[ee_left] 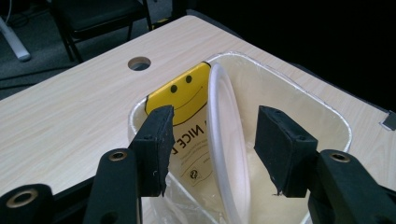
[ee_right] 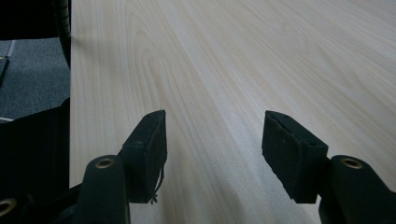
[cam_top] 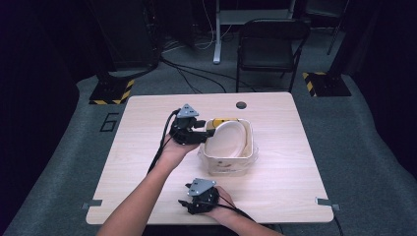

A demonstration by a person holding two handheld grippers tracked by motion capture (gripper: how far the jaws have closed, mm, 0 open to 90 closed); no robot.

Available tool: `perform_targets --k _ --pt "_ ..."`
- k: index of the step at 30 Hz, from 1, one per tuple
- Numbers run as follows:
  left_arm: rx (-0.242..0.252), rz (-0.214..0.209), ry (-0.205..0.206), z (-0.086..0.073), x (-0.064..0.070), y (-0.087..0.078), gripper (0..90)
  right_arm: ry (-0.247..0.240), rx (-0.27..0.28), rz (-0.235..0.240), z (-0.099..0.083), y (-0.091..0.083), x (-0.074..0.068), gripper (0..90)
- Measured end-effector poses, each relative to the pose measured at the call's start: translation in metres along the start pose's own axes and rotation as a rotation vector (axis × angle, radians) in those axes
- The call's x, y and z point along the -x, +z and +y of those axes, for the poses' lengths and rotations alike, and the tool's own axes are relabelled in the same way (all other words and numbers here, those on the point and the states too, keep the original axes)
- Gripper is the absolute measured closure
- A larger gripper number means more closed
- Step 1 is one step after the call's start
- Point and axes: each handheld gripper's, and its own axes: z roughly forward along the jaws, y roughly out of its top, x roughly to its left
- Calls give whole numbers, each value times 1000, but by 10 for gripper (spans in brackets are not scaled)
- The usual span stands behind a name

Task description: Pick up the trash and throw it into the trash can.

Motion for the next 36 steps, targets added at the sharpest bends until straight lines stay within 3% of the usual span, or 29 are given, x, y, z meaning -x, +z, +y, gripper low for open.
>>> perform_targets --k 4,25,36 --pt "7 31 29 -1 -5 -8 438 14 -10 6 0 0 0 393" --pt "32 66 -16 -26 -35 -43 447 9 -16 -12 -1 0 3 393" --pt "27 88 -23 -53 -46 -54 449 5 -19 -15 -2 0 2 393"
